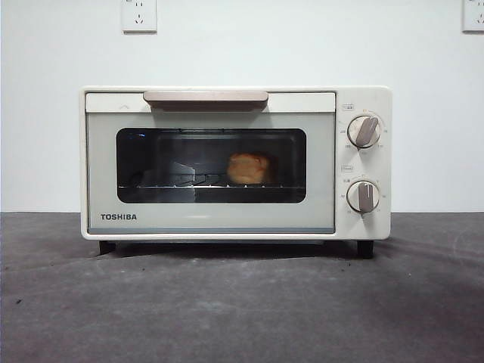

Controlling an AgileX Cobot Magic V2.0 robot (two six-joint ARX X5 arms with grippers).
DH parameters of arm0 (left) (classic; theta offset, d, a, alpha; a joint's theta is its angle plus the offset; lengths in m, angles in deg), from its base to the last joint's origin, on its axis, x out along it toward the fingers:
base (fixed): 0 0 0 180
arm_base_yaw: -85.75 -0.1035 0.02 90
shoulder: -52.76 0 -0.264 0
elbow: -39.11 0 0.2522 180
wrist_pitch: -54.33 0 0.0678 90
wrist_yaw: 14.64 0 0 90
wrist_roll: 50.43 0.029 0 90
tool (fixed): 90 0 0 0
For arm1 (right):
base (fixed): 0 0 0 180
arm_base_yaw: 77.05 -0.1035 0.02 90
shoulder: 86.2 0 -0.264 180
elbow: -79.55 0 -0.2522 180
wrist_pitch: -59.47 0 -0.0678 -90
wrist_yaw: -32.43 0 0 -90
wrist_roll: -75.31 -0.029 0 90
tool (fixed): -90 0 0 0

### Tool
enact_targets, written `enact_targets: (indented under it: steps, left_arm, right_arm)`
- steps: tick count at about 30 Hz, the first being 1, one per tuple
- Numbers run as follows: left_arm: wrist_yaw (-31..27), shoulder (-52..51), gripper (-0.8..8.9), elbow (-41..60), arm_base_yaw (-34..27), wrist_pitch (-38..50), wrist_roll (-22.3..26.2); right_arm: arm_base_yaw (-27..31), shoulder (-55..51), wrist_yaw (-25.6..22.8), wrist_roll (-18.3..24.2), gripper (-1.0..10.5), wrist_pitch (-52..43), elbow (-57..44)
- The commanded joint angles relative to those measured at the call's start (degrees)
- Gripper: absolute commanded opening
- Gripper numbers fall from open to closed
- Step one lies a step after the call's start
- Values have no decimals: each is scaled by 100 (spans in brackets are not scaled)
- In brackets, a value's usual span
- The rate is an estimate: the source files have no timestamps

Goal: The left arm flap open the oven, the right arm pick bread and place it into oven, the left arm flap close the oven

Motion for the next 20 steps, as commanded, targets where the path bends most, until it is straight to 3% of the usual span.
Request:
enact_targets:
  steps: [1,20]
  left_arm:
    - [-17,-11,16,118,-4,-28,98]
    - [-17,-11,16,118,-2,-28,98]
  right_arm:
    - [13,-4,-2,22,7,-55,-37]
    - [13,-4,-2,20,6,-85,-37]
